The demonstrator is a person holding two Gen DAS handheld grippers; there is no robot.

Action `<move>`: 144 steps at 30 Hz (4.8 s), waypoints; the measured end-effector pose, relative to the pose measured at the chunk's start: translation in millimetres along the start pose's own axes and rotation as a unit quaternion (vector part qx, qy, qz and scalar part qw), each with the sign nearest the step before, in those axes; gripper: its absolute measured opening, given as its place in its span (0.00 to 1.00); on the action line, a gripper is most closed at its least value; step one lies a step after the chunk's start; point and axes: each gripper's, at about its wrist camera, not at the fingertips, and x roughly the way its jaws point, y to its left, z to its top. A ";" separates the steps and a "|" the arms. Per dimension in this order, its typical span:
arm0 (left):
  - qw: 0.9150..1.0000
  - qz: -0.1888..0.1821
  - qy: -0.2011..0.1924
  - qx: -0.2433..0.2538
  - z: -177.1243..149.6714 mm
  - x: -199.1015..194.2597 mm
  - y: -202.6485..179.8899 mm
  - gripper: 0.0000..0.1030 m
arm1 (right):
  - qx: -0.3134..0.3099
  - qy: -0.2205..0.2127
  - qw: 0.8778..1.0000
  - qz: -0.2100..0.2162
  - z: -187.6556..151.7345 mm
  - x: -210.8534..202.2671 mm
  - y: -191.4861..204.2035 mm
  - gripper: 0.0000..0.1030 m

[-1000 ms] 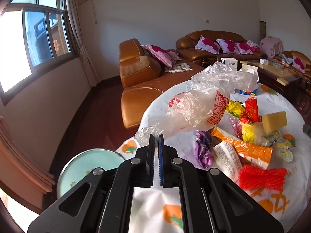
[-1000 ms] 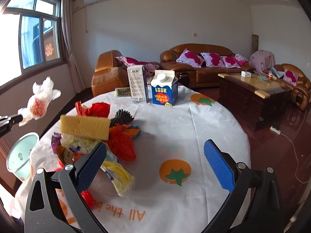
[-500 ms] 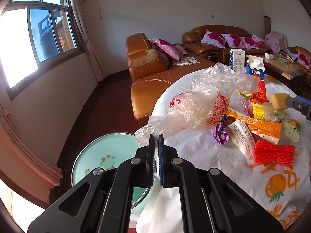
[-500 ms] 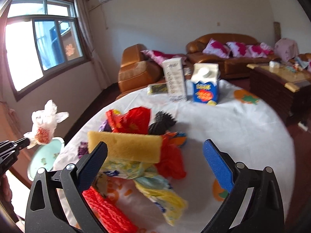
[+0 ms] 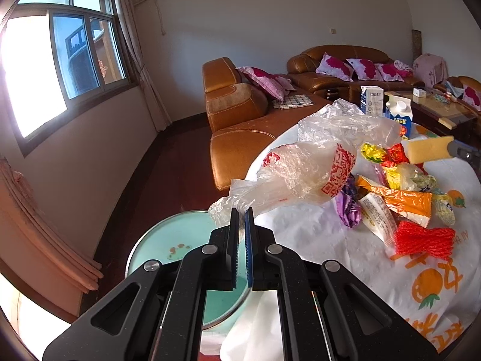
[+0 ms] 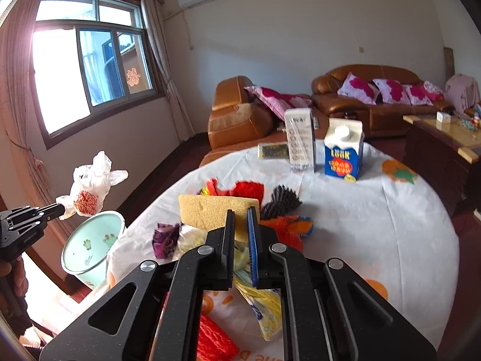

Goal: Collect trash
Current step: 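Lift the plastic bag with the left tool while the right tool grasps the yellow sponge, then carry both items over the teal bin and open both tools to drop them, then move both open tools back over the table, then close the left tool on the purple wrapper, then carry the purple wrapper toward the bin with the left tool while the right tool grasps the red mesh net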

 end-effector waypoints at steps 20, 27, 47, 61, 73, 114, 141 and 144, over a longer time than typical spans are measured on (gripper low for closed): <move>0.987 0.152 0.053 -0.006 -35.1 17.4 77.5 0.04 | -0.089 0.030 0.991 0.094 37.3 81.2 102.9 0.09; 0.980 0.183 0.071 -0.010 -43.1 20.6 89.6 0.04 | -0.122 0.044 0.984 0.118 37.0 105.6 141.9 0.09; 0.970 0.218 0.107 0.004 -55.9 37.2 110.4 0.04 | -0.205 0.095 0.962 0.153 11.9 160.3 214.5 0.09; 0.974 0.200 0.102 -0.004 -59.1 42.2 107.2 0.37 | -0.226 0.125 0.952 0.164 -5.3 176.2 233.5 0.33; 0.976 0.193 0.101 -0.008 -58.7 43.2 102.8 0.43 | -0.219 0.115 0.957 0.149 -2.7 164.9 228.5 0.40; 0.993 0.017 0.095 0.069 4.0 121.1 -139.1 0.86 | 0.036 0.045 0.989 -0.137 -39.7 -8.0 -109.8 0.62; 0.996 -0.007 0.068 0.049 22.6 133.0 -80.4 0.10 | 0.029 0.058 0.991 -0.119 -51.8 3.1 -96.5 0.65; 0.997 -0.004 0.045 0.059 21.9 107.9 -71.0 0.10 | 0.032 0.055 0.991 -0.116 -51.3 2.5 -95.9 0.65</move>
